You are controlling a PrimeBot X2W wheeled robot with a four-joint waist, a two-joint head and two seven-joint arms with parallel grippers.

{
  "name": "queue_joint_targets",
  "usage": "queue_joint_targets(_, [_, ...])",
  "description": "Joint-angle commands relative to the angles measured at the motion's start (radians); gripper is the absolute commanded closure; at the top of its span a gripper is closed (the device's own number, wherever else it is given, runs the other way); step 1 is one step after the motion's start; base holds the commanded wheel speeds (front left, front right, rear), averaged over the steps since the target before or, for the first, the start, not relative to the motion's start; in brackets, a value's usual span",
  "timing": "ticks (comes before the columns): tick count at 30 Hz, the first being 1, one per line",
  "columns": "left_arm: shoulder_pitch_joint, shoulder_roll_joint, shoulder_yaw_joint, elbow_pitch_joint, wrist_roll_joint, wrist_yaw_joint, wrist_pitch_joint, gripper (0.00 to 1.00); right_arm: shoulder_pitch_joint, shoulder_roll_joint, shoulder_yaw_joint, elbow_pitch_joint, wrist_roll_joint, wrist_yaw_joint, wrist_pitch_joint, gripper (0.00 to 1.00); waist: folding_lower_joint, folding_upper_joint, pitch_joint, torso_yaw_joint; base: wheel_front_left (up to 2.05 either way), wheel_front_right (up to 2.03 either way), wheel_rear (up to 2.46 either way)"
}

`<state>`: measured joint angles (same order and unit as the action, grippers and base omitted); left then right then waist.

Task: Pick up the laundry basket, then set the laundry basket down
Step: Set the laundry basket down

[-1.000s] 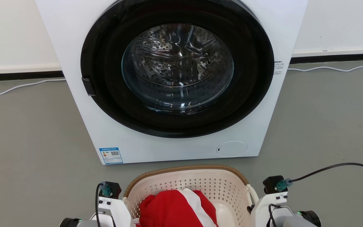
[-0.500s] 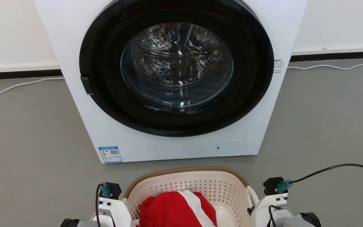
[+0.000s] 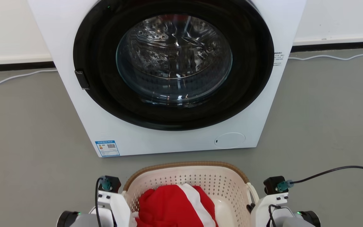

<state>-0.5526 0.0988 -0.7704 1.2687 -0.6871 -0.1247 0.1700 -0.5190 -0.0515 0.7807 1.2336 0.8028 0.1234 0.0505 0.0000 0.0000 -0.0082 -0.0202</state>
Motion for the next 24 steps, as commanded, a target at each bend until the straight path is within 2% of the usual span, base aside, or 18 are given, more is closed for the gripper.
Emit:
queue_joint_targets(1, [-0.074,0.036,0.016,-0.009,-0.004,-0.006,-0.021,1.00,-0.045,0.001,0.018,-0.014,0.003,0.007,-0.018,1.00,0.0000,0.0000,0.009,-0.001,0.00,0.00,0.00])
queue_joint_targets(8, [-0.128,0.044,0.008,-0.016,-0.003,-0.006,-0.048,1.00,-0.082,0.001,0.026,-0.006,0.000,0.007,-0.074,1.00,0.0000,0.0000,0.094,0.006,0.00,0.00,0.00])
queue_joint_targets(24, [-0.329,0.052,-0.003,-0.023,0.024,0.025,-0.152,1.00,-0.279,0.001,0.032,0.026,-0.051,0.007,-0.220,1.00,0.0000,0.0000,0.462,0.063,0.00,0.00,0.00])
